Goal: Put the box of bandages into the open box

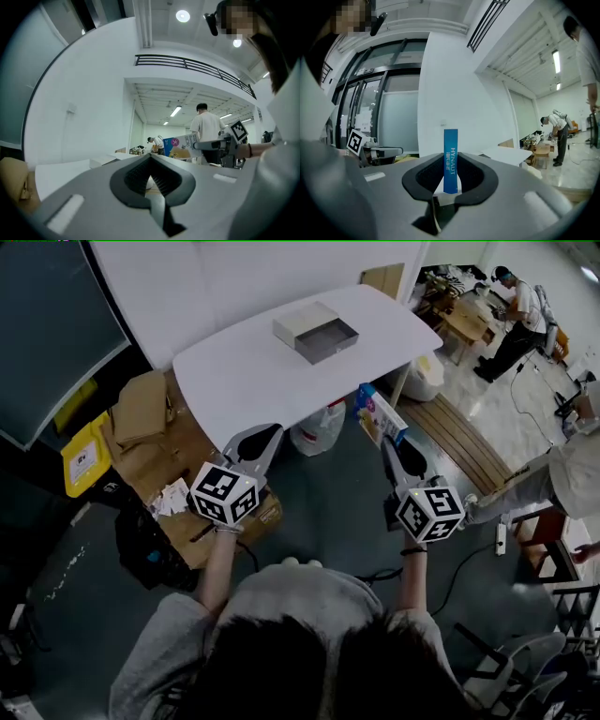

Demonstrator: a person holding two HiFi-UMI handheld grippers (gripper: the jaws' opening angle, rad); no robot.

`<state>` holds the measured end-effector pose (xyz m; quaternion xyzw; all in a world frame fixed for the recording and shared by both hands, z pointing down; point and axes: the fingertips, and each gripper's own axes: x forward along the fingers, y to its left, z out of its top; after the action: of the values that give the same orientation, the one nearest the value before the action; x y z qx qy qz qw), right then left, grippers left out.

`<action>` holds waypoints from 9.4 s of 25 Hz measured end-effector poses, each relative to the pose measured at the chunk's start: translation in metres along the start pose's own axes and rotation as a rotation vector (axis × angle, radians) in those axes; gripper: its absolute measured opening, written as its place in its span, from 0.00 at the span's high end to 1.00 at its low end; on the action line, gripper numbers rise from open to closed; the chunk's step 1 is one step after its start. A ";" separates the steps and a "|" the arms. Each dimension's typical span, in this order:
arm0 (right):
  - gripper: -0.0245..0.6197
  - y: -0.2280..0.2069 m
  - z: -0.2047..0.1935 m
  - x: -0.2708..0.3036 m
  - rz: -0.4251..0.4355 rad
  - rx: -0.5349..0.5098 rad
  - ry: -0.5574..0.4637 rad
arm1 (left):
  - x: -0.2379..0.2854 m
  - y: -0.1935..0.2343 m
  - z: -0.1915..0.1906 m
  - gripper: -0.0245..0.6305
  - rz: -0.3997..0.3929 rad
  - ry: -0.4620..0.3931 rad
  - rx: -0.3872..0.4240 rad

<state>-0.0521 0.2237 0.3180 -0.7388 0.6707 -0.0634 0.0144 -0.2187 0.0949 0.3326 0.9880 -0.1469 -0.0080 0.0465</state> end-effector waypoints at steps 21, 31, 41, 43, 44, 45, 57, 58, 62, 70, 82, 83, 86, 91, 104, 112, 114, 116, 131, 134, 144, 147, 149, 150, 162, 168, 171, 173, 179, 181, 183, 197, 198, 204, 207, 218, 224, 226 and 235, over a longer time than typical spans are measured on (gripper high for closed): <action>0.82 -0.056 -0.006 0.018 0.081 0.067 0.020 | 0.050 -0.015 -0.016 0.97 0.054 0.022 -0.037; 0.82 -0.084 -0.011 0.071 0.082 0.083 0.039 | 0.104 0.018 -0.022 0.97 0.044 0.033 -0.057; 0.82 -0.109 -0.008 0.123 0.059 0.093 0.047 | 0.158 0.056 -0.021 0.97 0.003 0.042 -0.073; 0.82 -0.114 -0.006 0.132 0.052 0.093 0.045 | 0.168 0.062 -0.020 0.97 -0.006 0.040 -0.075; 0.82 -0.117 -0.006 0.137 0.049 0.094 0.044 | 0.173 0.066 -0.020 0.97 -0.012 0.040 -0.076; 0.82 -0.119 -0.006 0.142 0.046 0.096 0.042 | 0.178 0.069 -0.021 0.97 -0.017 0.041 -0.078; 0.82 -0.134 -0.009 0.184 0.013 0.111 0.050 | 0.220 0.100 -0.029 0.97 -0.068 0.065 -0.097; 0.82 -0.136 -0.011 0.186 0.010 0.113 0.053 | 0.222 0.102 -0.031 0.97 -0.072 0.067 -0.100; 0.82 -0.145 -0.014 0.195 0.001 0.122 0.065 | 0.228 0.109 -0.034 0.97 -0.069 0.065 -0.116; 0.82 -0.169 -0.007 0.222 0.035 0.118 0.075 | 0.246 0.126 -0.037 0.97 -0.012 0.059 -0.144; 0.82 -0.216 0.002 0.273 0.144 0.121 0.109 | 0.299 0.140 -0.039 0.97 0.081 0.049 -0.171; 0.82 -0.219 0.001 0.277 0.156 0.121 0.114 | 0.303 0.140 -0.039 0.97 0.088 0.048 -0.172; 0.82 -0.226 0.001 0.288 0.198 0.120 0.131 | 0.313 0.141 -0.040 0.97 0.116 0.041 -0.176; 0.82 -0.233 -0.003 0.305 0.269 0.110 0.156 | 0.324 0.143 -0.046 0.97 0.174 0.029 -0.189; 0.82 -0.246 -0.013 0.350 0.370 0.143 0.202 | 0.343 0.168 -0.054 0.97 0.264 0.051 -0.202; 0.82 -0.246 -0.028 0.390 0.393 0.169 0.251 | 0.361 0.196 -0.070 0.97 0.265 0.099 -0.232; 0.82 -0.248 -0.031 0.402 0.401 0.178 0.268 | 0.368 0.203 -0.076 0.97 0.259 0.111 -0.243; 0.82 -0.248 -0.035 0.414 0.410 0.188 0.287 | 0.374 0.211 -0.080 0.97 0.254 0.123 -0.253; 0.82 -0.239 -0.075 0.482 0.513 0.276 0.477 | 0.395 0.254 -0.117 0.97 0.240 0.196 -0.343; 0.82 -0.239 -0.080 0.494 0.542 0.299 0.517 | 0.398 0.261 -0.121 0.97 0.257 0.202 -0.356; 0.82 -0.242 -0.101 0.515 0.652 0.336 0.682 | 0.411 0.266 -0.131 0.97 0.322 0.204 -0.399; 0.82 -0.242 -0.109 0.521 0.682 0.343 0.738 | 0.416 0.269 -0.135 0.97 0.334 0.204 -0.411; 0.82 -0.241 -0.114 0.525 0.694 0.355 0.772 | 0.418 0.269 -0.137 0.97 0.337 0.208 -0.416; 0.82 -0.241 -0.116 0.527 0.697 0.359 0.789 | 0.419 0.269 -0.139 0.97 0.338 0.211 -0.419; 0.82 -0.235 -0.138 0.548 0.738 0.381 0.998 | 0.422 0.268 -0.154 0.97 0.358 0.236 -0.451; 0.82 -0.234 -0.153 0.560 0.708 0.400 1.116 | 0.421 0.271 -0.158 0.97 0.369 0.235 -0.465; 0.82 -0.234 -0.156 0.563 0.707 0.432 1.168 | 0.423 0.272 -0.158 0.97 0.375 0.236 -0.468; 0.82 -0.236 -0.159 0.565 0.703 0.451 1.198 | 0.424 0.272 -0.159 0.97 0.379 0.236 -0.469; 0.82 -0.238 -0.169 0.572 0.688 0.453 1.270 | 0.423 0.275 -0.162 0.97 0.389 0.232 -0.479; 0.82 -0.237 -0.172 0.576 0.681 0.443 1.296 | 0.423 0.276 -0.164 0.97 0.393 0.228 -0.486; 0.82 -0.234 -0.174 0.579 0.682 0.418 1.318 | 0.423 0.277 -0.165 0.97 0.394 0.227 -0.490; 0.79 -0.236 -0.190 0.583 0.658 0.435 1.390 | 0.429 0.275 -0.164 0.97 0.402 0.220 -0.497; 0.78 -0.237 -0.192 0.584 0.648 0.429 1.391 | 0.429 0.275 -0.165 0.97 0.403 0.220 -0.498; 0.75 -0.244 -0.205 0.589 0.581 0.305 1.403 | 0.429 0.275 -0.166 0.97 0.405 0.222 -0.501; 0.75 -0.246 -0.211 0.589 0.568 0.242 1.412 | 0.430 0.274 -0.166 0.97 0.405 0.220 -0.502; 0.70 -0.240 -0.224 0.592 0.534 0.145 1.422 | 0.423 0.278 -0.168 0.97 0.409 0.213 -0.511; 0.62 -0.241 -0.225 0.591 0.523 0.109 1.431 | 0.424 0.277 -0.165 0.97 0.410 0.213 -0.514; 0.60 -0.241 -0.227 0.590 0.518 0.081 1.436 | 0.424 0.276 -0.165 0.97 0.409 0.211 -0.515; 0.55 -0.244 -0.228 0.591 0.481 0.022 1.414 | 0.424 0.275 -0.161 0.97 0.405 0.207 -0.512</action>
<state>0.2179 -0.3240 0.6135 -0.3545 0.6626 -0.5250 -0.3995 0.1122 -0.2762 0.5177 0.8906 -0.3279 0.0653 0.3083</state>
